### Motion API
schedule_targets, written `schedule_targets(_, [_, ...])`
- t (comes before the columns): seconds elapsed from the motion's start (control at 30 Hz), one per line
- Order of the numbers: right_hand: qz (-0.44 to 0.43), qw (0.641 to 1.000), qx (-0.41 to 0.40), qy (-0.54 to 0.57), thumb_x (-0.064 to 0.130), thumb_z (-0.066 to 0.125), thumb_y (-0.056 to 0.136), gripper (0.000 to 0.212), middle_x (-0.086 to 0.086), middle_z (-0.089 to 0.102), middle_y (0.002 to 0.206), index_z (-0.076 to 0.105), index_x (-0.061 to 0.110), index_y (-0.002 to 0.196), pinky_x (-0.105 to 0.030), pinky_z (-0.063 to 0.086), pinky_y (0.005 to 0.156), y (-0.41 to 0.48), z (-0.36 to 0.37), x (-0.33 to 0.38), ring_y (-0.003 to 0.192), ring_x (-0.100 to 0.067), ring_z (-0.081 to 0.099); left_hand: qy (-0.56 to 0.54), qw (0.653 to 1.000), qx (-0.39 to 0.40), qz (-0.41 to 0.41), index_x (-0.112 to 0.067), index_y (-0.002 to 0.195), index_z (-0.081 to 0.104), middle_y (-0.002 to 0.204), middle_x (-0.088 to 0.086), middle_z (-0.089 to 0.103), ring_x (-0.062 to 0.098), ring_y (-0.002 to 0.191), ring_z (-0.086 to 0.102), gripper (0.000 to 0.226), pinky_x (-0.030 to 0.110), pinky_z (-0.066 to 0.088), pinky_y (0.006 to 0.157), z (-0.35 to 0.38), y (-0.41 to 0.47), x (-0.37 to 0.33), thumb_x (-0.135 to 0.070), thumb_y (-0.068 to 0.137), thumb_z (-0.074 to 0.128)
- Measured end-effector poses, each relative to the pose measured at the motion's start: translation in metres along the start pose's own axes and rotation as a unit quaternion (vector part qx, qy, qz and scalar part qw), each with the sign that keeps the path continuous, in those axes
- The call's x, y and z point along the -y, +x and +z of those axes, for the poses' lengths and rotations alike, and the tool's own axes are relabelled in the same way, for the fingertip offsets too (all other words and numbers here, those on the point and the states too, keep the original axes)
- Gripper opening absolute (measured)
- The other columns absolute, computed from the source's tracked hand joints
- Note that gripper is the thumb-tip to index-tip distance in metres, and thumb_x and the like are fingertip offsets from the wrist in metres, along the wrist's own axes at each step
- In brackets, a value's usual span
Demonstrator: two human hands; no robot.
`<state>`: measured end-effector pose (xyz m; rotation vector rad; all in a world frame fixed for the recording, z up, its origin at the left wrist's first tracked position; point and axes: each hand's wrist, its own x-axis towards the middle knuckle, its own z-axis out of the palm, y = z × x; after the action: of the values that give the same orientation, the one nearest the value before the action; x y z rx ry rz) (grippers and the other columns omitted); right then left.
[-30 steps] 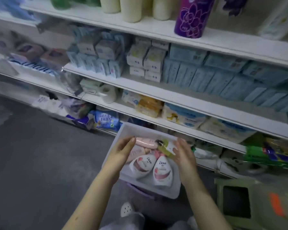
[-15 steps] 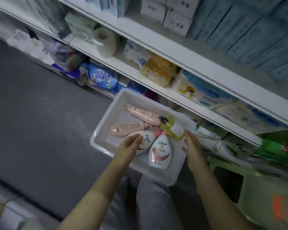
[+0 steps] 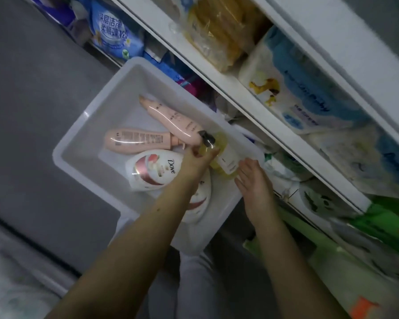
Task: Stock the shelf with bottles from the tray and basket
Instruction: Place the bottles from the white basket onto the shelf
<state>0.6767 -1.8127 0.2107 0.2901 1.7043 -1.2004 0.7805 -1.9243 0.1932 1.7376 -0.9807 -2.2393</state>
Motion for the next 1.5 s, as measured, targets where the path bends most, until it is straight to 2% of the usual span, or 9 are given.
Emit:
schedule_targets(0.13, [0.010,0.999,0.043,0.019,0.048,0.052,0.093,0.046,0.008,0.061,0.122,0.050,0.025,0.133,-0.029,0.042,0.100,0.003,-0.009,0.000,0.115,-0.007,0.056,-0.045,0.997,-0.067,-0.008,-0.015,0.121,0.052,0.111,-0.002,0.065,0.010,0.093,0.066,0.053,0.017,0.057,0.065,0.020,0.012,0.007,-0.027,0.078,0.079])
schedule_targets(0.27, [-0.009,0.998,0.054,0.012,0.043,0.045,0.099,0.034,0.008,0.062,0.121,0.052,0.027,0.128,-0.026,0.044,0.096,0.001,-0.013,0.000,0.115,-0.006,0.057,-0.032,0.986,-0.164,-0.020,-0.016,0.130,0.048,0.129,0.005,0.054,0.025,0.113,0.059,0.120,0.044,0.055,0.092,0.037,0.028,0.013,-0.066,0.027,0.082])
schedule_targets(0.37, [-0.019,0.997,0.075,0.014,0.048,0.044,0.096,0.036,0.011,0.061,0.121,0.052,0.029,0.127,-0.026,0.042,0.098,-0.002,-0.017,-0.001,0.117,-0.005,0.056,-0.021,0.986,-0.168,-0.010,-0.015,0.126,0.050,0.124,0.004,0.059,0.024,0.110,0.062,0.090,0.037,0.057,0.086,0.040,0.021,0.008,-0.048,0.051,0.088])
schedule_targets(0.47, [-0.039,0.994,0.101,-0.011,0.056,0.045,0.091,0.057,0.016,0.058,0.127,0.045,0.028,0.141,-0.024,0.038,0.100,-0.007,-0.021,0.000,0.119,0.003,0.052,0.004,0.989,-0.143,0.021,-0.012,0.123,0.053,0.119,0.001,0.064,0.018,0.104,0.065,0.061,0.024,0.056,0.075,0.033,0.009,0.012,-0.028,0.073,0.083])
schedule_targets(0.63, [-0.088,0.990,0.093,-0.054,0.042,0.050,0.097,0.048,0.021,0.055,0.131,0.044,0.030,0.142,-0.022,0.040,0.100,-0.030,-0.017,0.009,0.119,0.009,0.049,0.021,0.994,-0.092,0.064,-0.011,0.122,0.056,0.112,-0.003,0.066,0.010,0.098,0.065,0.056,0.018,0.056,0.074,0.003,-0.030,-0.006,-0.031,0.076,0.080])
schedule_targets(0.73, [-0.129,0.983,0.094,-0.092,0.051,0.059,0.083,0.063,0.026,0.053,0.132,0.046,0.034,0.142,-0.023,0.039,0.100,-0.063,-0.003,0.020,0.121,0.007,0.049,0.014,0.997,-0.041,0.065,-0.012,0.121,0.059,0.113,0.002,0.069,0.017,0.101,0.067,0.072,0.036,0.057,0.089,-0.027,-0.064,-0.034,-0.046,0.063,0.085])
schedule_targets(0.87, [-0.157,0.980,0.109,-0.053,0.056,0.069,0.068,0.062,0.019,0.063,0.123,0.057,0.038,0.126,-0.029,0.045,0.098,-0.127,0.025,0.046,0.120,-0.004,0.056,0.070,0.990,0.053,0.107,-0.015,0.127,0.056,0.117,-0.001,0.066,0.011,0.098,0.067,0.063,0.021,0.057,0.074,-0.064,-0.132,-0.089,-0.040,0.073,0.079])
schedule_targets(1.27, [-0.343,0.929,0.131,0.046,0.052,0.089,0.054,0.093,-0.006,0.067,0.123,0.054,0.015,0.131,-0.028,0.053,0.087,-0.336,0.064,0.085,0.114,-0.021,0.064,0.192,0.902,0.181,0.341,-0.027,0.129,0.057,0.116,-0.002,0.062,0.014,0.104,0.062,0.069,0.035,0.054,0.091,-0.066,-0.316,-0.206,-0.043,0.067,0.084])
schedule_targets(1.5, [-0.436,0.894,0.024,0.096,0.042,0.090,0.057,0.073,-0.002,0.071,0.117,0.060,0.023,0.121,-0.034,0.057,0.084,-0.410,0.041,0.102,0.110,-0.021,0.066,0.195,0.846,0.301,0.395,-0.025,0.137,0.047,0.114,-0.008,0.063,0.011,0.105,0.063,0.066,0.031,0.052,0.089,-0.031,-0.391,-0.227,-0.046,0.080,0.072])
